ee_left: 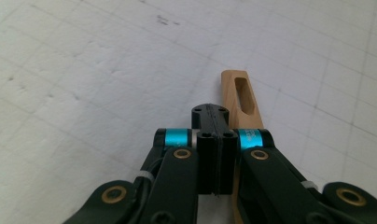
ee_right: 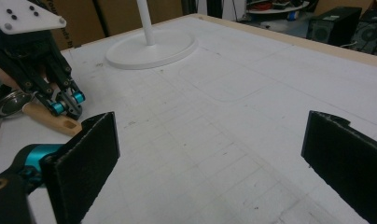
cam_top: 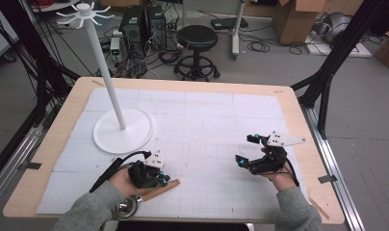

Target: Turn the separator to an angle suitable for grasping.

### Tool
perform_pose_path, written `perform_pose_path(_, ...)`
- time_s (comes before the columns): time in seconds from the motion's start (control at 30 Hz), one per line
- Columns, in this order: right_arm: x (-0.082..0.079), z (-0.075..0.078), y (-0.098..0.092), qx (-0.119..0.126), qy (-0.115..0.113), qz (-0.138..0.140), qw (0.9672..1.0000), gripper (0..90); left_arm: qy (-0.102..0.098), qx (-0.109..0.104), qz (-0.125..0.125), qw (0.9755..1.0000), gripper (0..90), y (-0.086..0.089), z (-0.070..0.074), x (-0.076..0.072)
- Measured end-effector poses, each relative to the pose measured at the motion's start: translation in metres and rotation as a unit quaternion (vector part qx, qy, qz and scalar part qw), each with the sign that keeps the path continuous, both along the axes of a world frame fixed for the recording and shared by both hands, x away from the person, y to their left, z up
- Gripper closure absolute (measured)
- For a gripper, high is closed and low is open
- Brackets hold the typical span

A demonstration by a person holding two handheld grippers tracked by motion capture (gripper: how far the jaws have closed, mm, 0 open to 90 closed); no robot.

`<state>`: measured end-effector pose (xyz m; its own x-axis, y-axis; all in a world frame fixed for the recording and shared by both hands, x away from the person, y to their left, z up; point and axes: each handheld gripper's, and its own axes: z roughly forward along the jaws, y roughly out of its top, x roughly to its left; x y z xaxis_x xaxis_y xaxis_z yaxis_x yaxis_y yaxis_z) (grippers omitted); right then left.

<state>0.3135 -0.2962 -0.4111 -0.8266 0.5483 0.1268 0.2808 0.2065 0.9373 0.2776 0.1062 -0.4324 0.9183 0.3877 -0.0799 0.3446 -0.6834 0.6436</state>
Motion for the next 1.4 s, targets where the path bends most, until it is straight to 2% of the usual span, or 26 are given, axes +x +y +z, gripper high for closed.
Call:
perform_pose_path(0.57, 0.0, 0.0, 0.0, -0.002, 0.0, 0.002, 1.0, 3.3, 0.0, 0.0, -0.044, 0.999, 89.6, -0.007, 0.0, -0.012)
perform_pose_path(0.67, 0.0, 0.0, 0.0, -0.002, 0.0, 0.002, 1.0, 3.3, -0.009, 0.002, -0.043, 0.999, 89.6, -0.009, 0.0, -0.015)
perform_pose_path(0.97, 0.0, 0.0, 0.0, -0.002, -0.001, 0.002, 1.0, 3.3, -0.014, 0.004, -0.043, 0.999, 89.6, -0.008, 0.001, -0.014)
perform_pose_path(1.1, 0.0, 0.0, 0.0, 0.0, 0.001, 0.001, 1.0, 3.3, -0.022, -0.009, -0.017, 0.9996, 89.5, -0.002, 0.006, -0.011)
perform_pose_path(1.2, -0.001, 0.0, 0.0, 0.0, -0.001, 0.006, 1.0, 3.3, -0.028, -0.024, -0.013, 0.9992, 88.9, 0.003, 0.011, -0.012)
perform_pose_path(1.4, 0.0, -0.001, -0.001, 0.002, 0.0, 0.007, 1.0, 3.3, -0.024, -0.058, -0.004, 0.998, 83.6, 0.018, 0.021, -0.013)
